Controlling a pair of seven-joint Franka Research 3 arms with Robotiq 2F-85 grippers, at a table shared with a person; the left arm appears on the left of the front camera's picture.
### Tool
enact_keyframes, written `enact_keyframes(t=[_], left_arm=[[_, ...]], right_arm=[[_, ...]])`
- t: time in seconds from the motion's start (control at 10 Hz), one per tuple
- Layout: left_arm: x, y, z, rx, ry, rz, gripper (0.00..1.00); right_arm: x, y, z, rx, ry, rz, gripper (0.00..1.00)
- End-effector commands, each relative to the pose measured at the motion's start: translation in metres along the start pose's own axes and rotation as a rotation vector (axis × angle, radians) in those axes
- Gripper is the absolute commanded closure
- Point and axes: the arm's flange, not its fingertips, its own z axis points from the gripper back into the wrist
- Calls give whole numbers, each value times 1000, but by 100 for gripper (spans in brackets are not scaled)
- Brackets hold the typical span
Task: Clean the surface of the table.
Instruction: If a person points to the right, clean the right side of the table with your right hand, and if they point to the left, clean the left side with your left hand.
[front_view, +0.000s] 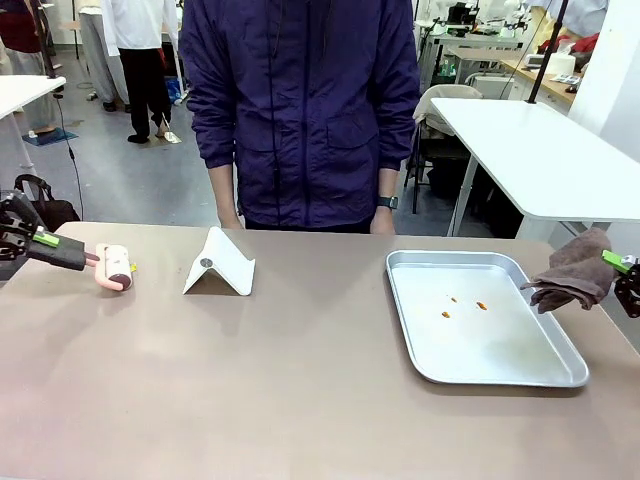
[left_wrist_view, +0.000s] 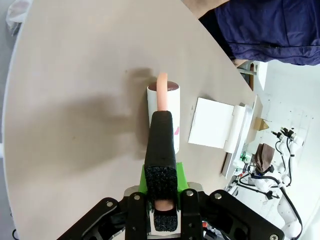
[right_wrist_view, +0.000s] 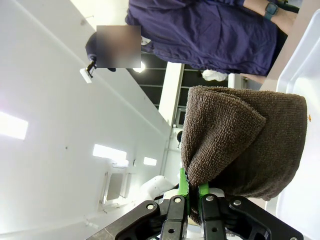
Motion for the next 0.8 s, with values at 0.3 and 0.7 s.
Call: enact_keyframes(t=[0.3,0.7], left_arm=[[22,-15,-40,80,99,31,78],[31,-45,-35,-34,124,-26,78]], right_arm=[[1,6,-2,4,4,-3,100],[1,6,-2,4,4,-3,100]])
